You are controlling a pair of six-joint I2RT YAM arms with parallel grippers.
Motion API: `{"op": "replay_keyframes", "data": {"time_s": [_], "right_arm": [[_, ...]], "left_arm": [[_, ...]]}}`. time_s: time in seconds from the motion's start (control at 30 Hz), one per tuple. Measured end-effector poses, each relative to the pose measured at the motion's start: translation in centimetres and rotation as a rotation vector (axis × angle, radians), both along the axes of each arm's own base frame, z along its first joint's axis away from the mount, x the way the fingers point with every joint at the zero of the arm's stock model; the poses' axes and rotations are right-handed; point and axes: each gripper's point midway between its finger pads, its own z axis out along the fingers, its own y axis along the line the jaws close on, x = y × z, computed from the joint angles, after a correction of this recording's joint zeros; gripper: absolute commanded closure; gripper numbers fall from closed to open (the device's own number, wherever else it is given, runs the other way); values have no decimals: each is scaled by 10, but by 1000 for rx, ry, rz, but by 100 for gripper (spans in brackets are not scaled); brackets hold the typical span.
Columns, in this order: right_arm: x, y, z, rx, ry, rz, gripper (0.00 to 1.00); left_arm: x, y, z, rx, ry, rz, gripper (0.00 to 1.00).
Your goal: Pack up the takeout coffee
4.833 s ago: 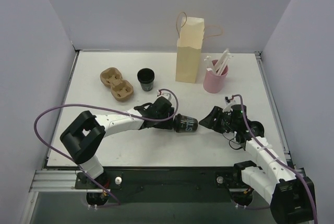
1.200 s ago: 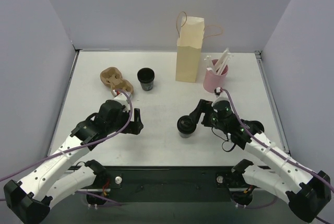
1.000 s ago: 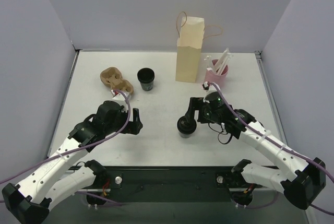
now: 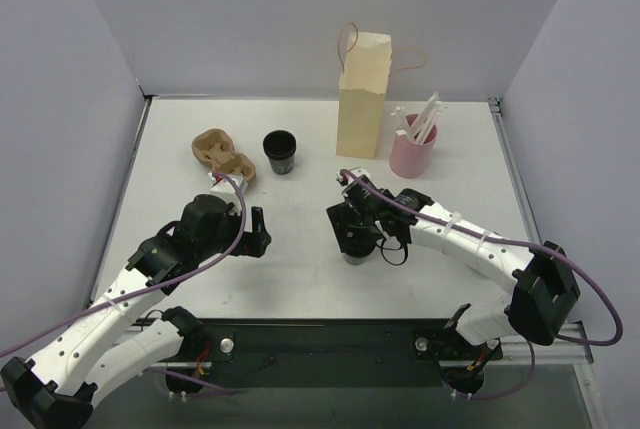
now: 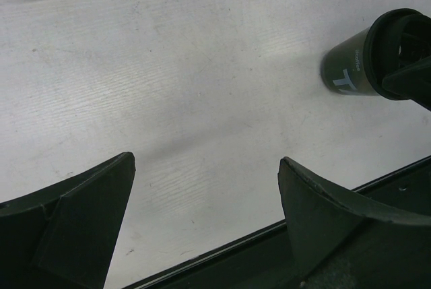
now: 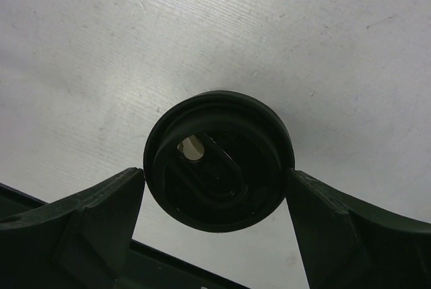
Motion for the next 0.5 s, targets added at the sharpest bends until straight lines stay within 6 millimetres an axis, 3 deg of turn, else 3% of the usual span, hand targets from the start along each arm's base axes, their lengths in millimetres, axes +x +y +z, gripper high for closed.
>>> {"op": "replay_keyframes", "data": {"time_s": [0.13, 0.5], "right_arm": [[1, 1, -12, -23, 7, -16, 21], [5, 8, -11, -18, -53, -61, 28]], "left_arm": [[0, 1, 0, 2, 1, 2, 3], [-1, 1, -1, 6, 4, 3, 3]]}}
